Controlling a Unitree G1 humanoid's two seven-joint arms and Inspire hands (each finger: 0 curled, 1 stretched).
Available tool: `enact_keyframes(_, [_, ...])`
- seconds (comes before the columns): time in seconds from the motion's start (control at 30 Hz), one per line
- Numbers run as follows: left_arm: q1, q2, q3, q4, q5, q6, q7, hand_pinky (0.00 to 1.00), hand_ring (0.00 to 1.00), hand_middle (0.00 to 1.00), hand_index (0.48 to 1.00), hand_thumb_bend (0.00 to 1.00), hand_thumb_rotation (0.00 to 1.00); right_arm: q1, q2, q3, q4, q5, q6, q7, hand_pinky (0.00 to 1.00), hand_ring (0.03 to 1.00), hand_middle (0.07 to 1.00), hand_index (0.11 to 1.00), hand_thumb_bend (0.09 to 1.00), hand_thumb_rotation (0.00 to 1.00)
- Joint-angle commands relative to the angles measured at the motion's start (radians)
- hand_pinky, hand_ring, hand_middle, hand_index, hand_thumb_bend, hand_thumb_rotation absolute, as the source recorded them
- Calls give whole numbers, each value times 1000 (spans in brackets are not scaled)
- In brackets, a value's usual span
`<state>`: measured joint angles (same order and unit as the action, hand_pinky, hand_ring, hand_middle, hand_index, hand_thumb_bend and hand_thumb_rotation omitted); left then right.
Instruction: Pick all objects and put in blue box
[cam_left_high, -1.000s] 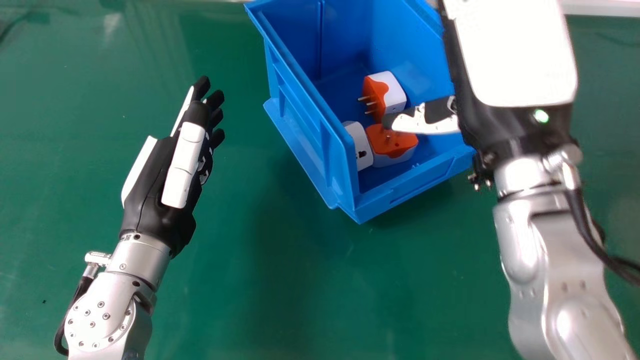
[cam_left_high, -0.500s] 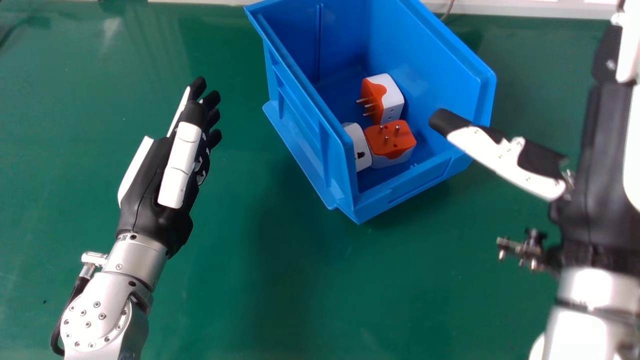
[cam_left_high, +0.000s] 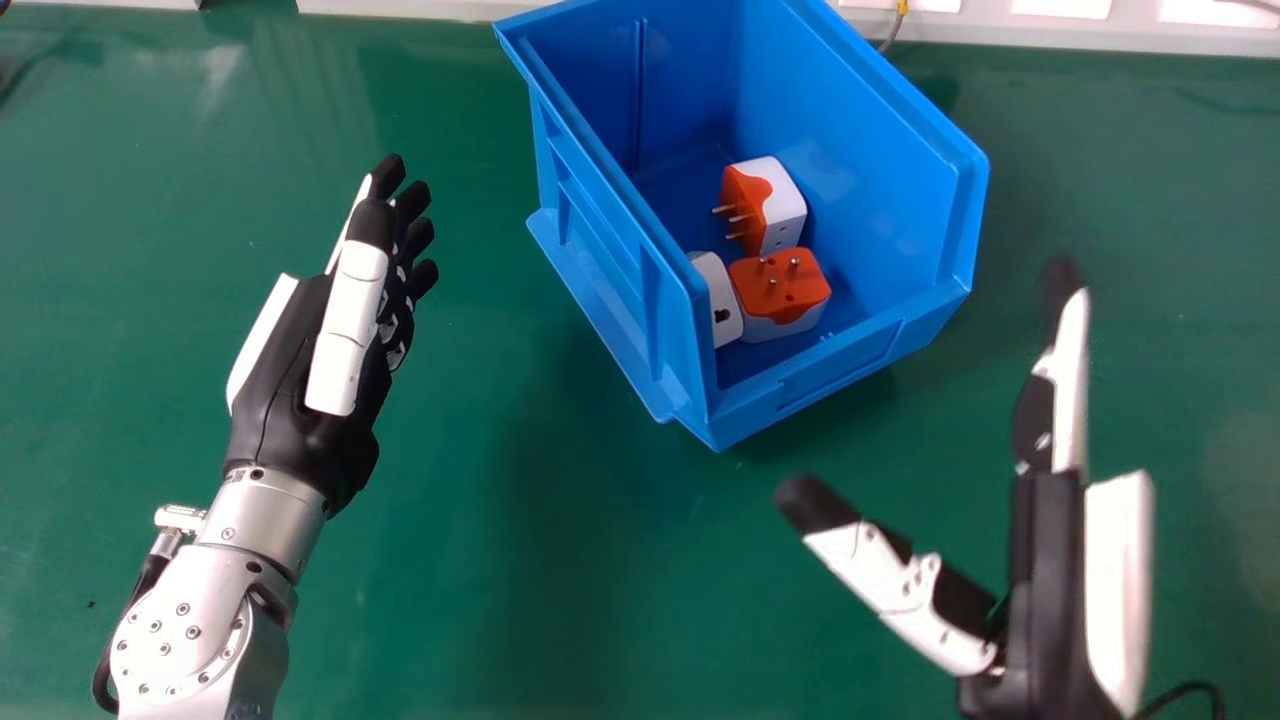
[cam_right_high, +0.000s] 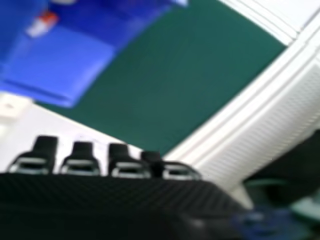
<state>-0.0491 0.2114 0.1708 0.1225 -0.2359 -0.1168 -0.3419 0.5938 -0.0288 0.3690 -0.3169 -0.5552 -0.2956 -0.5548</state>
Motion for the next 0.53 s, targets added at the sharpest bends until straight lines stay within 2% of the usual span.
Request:
enact_keyframes(0.0, [-19,5,6,4,-3,-37,-9,1000,1000,999,1000,777,963,-17,29,24,25,29,-55,3,967,1000,1000,1000,815,842])
enact_keyframes(0.1, [-23,5,11,11,-14,-35,-18,1000,1000,995,1000,774,964,-30,46,24,71,47,-93,-10,971,1000,1000,1000,813,853])
enact_keyframes(0.17, [-27,10,12,18,-11,-43,-24,996,999,989,997,775,958,-34,55,22,88,53,-104,-7,974,1000,1000,1000,810,868])
enact_keyframes(0.27, [-33,9,12,29,1,-55,-18,997,999,987,997,778,956,-41,60,20,102,56,-109,2,974,1000,1000,1000,806,893])
enact_keyframes(0.33, [-37,13,10,40,8,-64,-19,998,999,987,998,787,950,-45,64,18,109,55,-111,3,975,1000,1000,1000,802,915])
enact_keyframes(0.5, [-43,18,8,54,7,-77,-28,999,1000,991,999,804,947,-52,70,10,117,48,-117,-6,979,1000,1000,1000,799,946])
